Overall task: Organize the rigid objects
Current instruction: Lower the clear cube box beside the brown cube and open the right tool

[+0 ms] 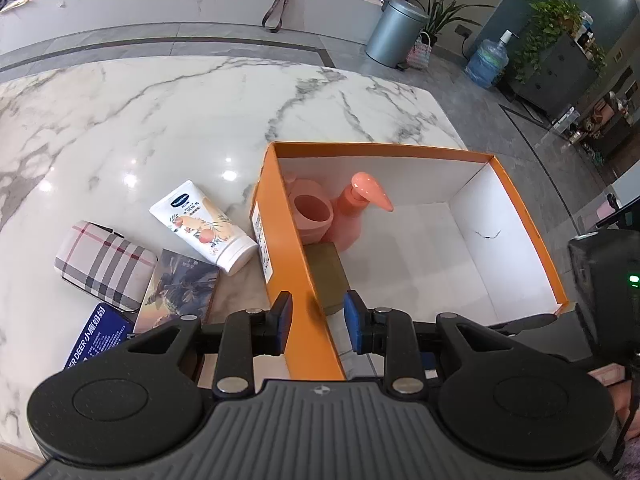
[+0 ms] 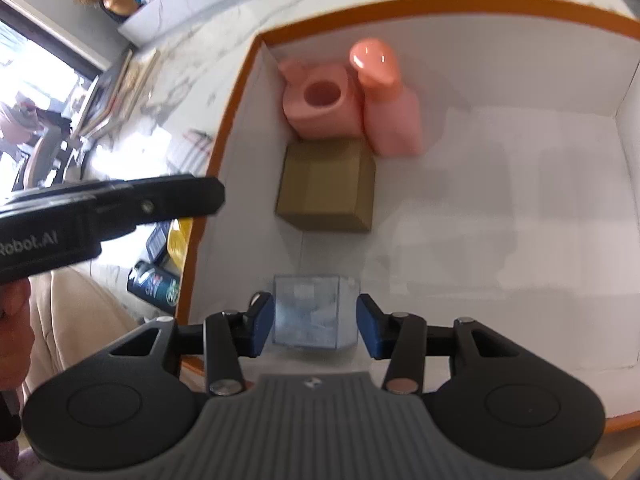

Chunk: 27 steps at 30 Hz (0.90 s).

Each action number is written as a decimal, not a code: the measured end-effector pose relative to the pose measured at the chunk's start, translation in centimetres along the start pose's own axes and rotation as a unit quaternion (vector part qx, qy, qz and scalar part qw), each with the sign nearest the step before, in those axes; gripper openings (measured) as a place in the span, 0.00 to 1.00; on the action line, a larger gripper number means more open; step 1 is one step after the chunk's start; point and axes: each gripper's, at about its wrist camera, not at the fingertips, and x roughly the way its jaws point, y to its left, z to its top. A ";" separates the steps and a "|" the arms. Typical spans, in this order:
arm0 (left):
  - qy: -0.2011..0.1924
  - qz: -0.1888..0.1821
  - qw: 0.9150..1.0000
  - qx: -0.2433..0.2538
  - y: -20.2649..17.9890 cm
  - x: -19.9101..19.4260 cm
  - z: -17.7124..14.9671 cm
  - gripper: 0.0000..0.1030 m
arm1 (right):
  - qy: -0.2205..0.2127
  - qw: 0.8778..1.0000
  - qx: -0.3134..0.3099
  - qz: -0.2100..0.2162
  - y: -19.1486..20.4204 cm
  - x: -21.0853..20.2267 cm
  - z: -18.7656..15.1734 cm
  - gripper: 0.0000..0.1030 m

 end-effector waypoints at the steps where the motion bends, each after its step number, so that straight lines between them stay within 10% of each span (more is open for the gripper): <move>1: 0.000 -0.002 1.000 0.000 0.0 0.0 0.0 0.31 | 0.016 1.000 0.006 -0.004 -0.1 0.4 0.1 0.47; 7: 0.005 -0.017 1.000 -0.005 0.3 0.4 -0.2 0.30 | 0.060 0.998 0.034 0.007 -0.4 2.6 0.2 0.48; 27: 0.012 -0.053 0.998 -0.031 1.6 1.1 -0.1 0.24 | -0.028 0.990 0.134 0.018 -1.4 2.1 0.7 0.36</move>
